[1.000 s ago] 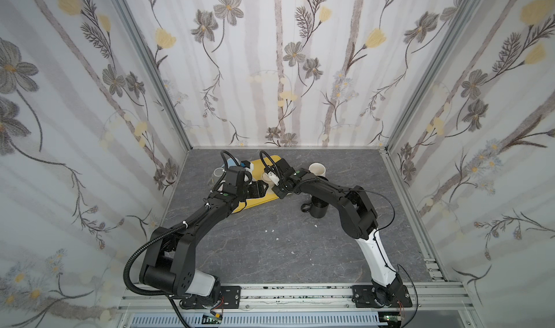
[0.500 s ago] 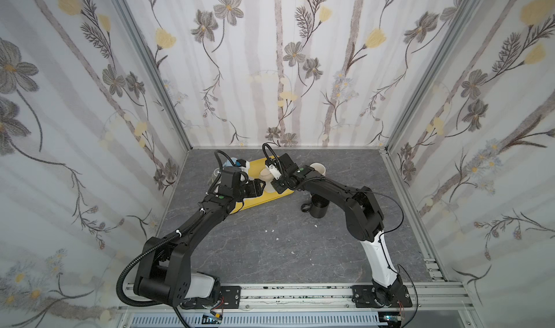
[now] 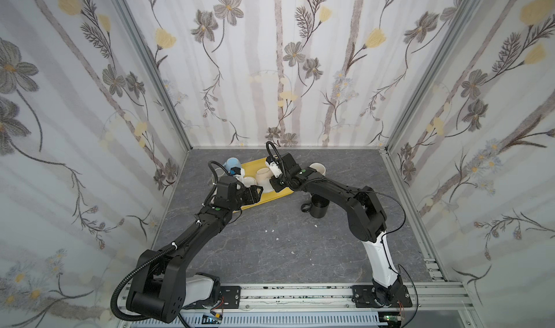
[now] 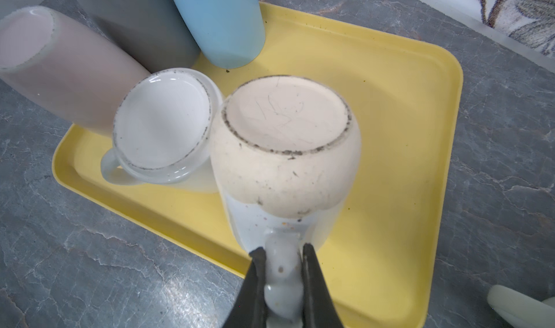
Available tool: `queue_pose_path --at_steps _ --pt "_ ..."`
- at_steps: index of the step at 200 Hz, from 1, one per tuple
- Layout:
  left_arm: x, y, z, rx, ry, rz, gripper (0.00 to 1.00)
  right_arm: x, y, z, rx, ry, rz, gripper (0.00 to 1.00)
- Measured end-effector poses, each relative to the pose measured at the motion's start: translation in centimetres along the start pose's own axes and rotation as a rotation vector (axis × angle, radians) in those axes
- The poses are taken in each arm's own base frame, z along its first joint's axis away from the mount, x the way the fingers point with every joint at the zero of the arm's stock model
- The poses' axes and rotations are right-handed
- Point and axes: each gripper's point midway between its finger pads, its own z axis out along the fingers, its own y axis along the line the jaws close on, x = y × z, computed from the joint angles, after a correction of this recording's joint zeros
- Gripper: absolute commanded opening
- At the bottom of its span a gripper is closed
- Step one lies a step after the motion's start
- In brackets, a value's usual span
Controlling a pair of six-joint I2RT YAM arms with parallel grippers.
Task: Turn the mug right side up
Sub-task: 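Grasp the speckled cream mug's handle with the right gripper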
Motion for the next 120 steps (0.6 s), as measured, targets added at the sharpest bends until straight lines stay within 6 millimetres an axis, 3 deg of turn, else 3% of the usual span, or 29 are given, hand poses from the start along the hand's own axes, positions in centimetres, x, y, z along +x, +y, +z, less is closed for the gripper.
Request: queue_pose_path --at_steps 51,120 --pt "0.9 0.3 0.3 0.01 0.01 -0.043 0.66 2.5 -0.3 1.6 0.008 0.053 0.001 0.0" --pt "0.8 0.3 0.5 0.011 0.008 -0.049 0.65 4.0 -0.8 2.8 0.034 0.089 -0.008 0.32"
